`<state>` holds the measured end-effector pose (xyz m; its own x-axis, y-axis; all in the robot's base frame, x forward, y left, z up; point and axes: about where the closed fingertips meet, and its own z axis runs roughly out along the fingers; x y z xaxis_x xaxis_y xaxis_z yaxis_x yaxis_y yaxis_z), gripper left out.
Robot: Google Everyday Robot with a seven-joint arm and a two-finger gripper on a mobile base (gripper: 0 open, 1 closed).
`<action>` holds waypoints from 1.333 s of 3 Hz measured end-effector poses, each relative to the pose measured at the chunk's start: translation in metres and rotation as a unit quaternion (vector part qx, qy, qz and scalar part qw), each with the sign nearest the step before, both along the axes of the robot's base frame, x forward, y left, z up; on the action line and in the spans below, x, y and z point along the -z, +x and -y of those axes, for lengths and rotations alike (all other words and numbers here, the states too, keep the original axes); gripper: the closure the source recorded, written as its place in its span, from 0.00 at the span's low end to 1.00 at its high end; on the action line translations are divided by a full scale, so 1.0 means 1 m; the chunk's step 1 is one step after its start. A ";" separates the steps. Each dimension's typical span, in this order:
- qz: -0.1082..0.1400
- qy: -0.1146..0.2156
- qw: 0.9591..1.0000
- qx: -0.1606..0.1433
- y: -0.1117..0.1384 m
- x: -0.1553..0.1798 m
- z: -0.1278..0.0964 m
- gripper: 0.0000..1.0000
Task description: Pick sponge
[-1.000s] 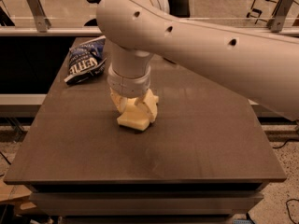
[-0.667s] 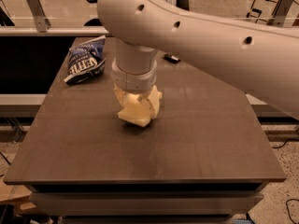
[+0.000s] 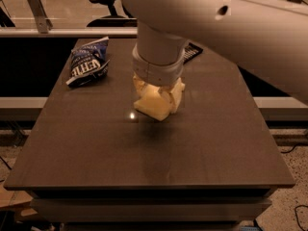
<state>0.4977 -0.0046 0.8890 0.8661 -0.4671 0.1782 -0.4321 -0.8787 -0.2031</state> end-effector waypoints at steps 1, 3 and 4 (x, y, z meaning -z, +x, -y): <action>0.016 0.002 1.000 0.015 0.000 -0.016 0.013 1.00; 0.050 0.067 0.996 0.016 0.006 -0.046 0.027 1.00; 0.060 0.104 0.993 0.005 0.010 -0.058 0.028 1.00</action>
Offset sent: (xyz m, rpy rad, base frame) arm 0.0062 -0.0322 0.0453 0.1071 -0.0965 -0.0564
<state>0.5077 -0.0328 0.9473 0.8393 -0.5139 0.1777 -0.4032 -0.8075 -0.4306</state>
